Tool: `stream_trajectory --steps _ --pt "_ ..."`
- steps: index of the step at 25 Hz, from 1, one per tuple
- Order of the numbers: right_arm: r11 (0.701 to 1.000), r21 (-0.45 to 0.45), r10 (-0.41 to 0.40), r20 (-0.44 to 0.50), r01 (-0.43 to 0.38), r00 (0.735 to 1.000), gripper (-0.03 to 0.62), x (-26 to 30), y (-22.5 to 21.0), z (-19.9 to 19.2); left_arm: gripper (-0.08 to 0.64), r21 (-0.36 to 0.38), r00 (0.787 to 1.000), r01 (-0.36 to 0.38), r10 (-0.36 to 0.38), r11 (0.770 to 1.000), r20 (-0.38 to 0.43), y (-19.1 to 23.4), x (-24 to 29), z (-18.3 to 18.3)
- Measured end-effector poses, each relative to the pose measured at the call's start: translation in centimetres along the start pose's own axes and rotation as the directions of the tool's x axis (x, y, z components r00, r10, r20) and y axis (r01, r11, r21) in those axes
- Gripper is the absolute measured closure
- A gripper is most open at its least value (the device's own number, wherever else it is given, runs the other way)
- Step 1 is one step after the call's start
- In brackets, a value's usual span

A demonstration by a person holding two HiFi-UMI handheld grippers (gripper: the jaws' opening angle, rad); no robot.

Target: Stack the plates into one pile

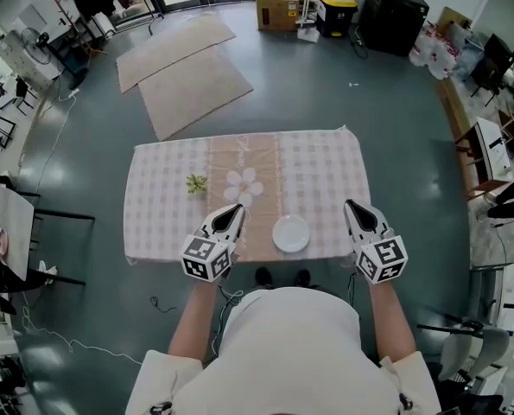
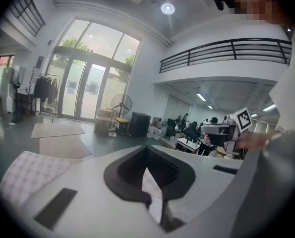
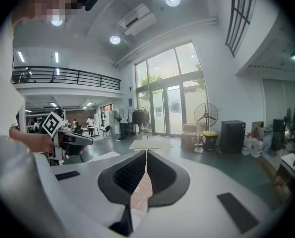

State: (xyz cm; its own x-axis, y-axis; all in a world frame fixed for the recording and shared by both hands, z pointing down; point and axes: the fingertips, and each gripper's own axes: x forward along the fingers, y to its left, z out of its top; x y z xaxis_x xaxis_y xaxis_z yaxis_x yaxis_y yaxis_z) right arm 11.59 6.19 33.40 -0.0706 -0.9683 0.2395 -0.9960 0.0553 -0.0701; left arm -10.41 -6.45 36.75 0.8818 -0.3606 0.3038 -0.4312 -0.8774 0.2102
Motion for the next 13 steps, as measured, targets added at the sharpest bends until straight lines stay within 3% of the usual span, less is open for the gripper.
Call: stream_trajectory --steps 13 --pt "1.0 -0.008 0.004 0.007 -0.004 1.0 0.558 0.07 0.3 0.56 0.552 -0.007 1.0 0.0 0.0 1.0 0.012 -0.06 0.02 0.58"
